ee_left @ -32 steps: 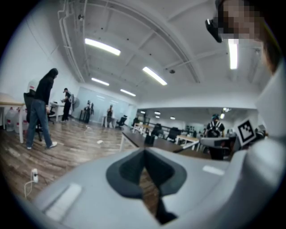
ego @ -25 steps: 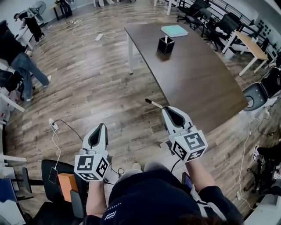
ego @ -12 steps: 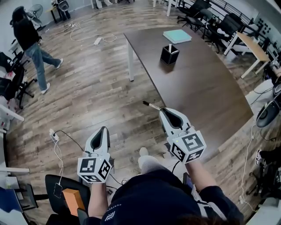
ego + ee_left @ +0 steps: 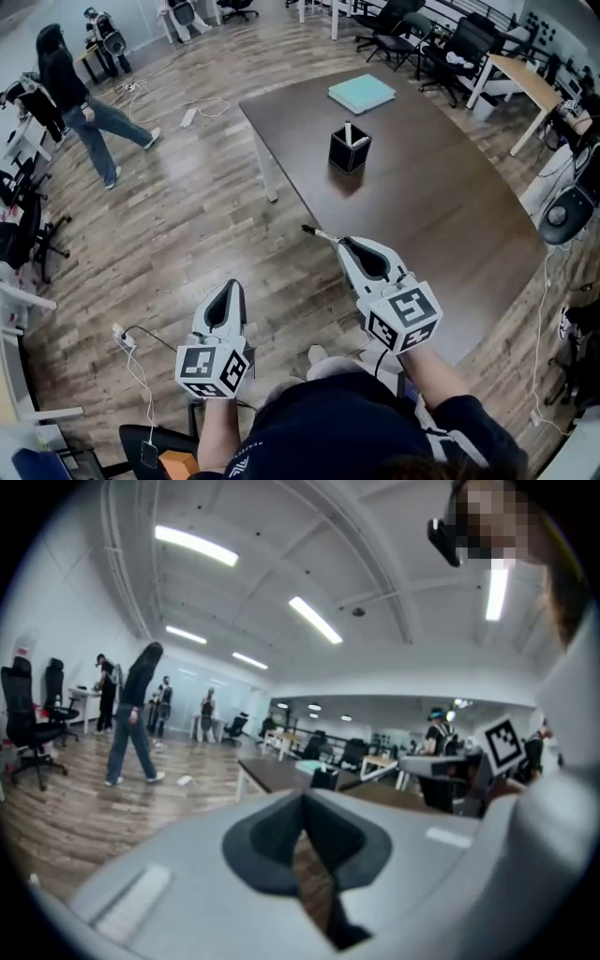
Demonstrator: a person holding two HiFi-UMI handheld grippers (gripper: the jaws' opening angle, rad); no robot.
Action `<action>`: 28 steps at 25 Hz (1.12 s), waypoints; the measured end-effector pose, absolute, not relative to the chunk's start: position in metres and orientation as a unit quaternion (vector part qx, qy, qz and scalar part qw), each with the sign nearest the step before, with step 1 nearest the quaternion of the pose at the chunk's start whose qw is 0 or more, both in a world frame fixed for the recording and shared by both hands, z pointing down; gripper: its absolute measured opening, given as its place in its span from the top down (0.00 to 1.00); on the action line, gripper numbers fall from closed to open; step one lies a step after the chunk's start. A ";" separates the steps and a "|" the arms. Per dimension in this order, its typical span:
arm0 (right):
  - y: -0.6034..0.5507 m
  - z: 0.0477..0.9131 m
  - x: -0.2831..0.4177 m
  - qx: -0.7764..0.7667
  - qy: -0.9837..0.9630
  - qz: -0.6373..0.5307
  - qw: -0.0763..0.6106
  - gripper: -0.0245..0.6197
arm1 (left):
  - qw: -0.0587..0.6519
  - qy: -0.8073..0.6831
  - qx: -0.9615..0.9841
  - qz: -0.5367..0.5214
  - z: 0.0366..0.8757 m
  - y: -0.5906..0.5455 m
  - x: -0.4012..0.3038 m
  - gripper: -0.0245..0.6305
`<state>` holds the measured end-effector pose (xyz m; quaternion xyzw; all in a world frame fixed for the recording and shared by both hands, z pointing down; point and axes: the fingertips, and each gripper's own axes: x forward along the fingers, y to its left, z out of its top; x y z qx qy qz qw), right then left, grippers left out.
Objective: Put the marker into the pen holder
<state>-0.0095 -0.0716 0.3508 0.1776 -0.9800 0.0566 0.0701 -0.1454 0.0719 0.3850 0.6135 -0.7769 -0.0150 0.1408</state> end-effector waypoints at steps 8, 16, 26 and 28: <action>-0.143 0.345 -0.048 0.220 -0.971 0.052 0.072 0.91 | 0.139 -0.752 0.644 -0.020 0.380 -0.007 -0.193 0.96; -0.219 0.344 -0.083 0.329 -0.941 0.046 0.068 0.91 | 0.150 -0.684 0.713 -0.022 0.389 -0.100 -0.253 0.96; -0.283 0.351 -0.135 0.435 -0.897 0.049 0.068 0.91 | 0.146 -0.617 0.773 0.007 0.394 -0.179 -0.334 0.96; -0.290 0.352 -0.135 0.453 -0.888 0.049 0.069 0.91 | 0.145 -0.607 0.782 0.010 0.394 -0.189 -0.341 0.96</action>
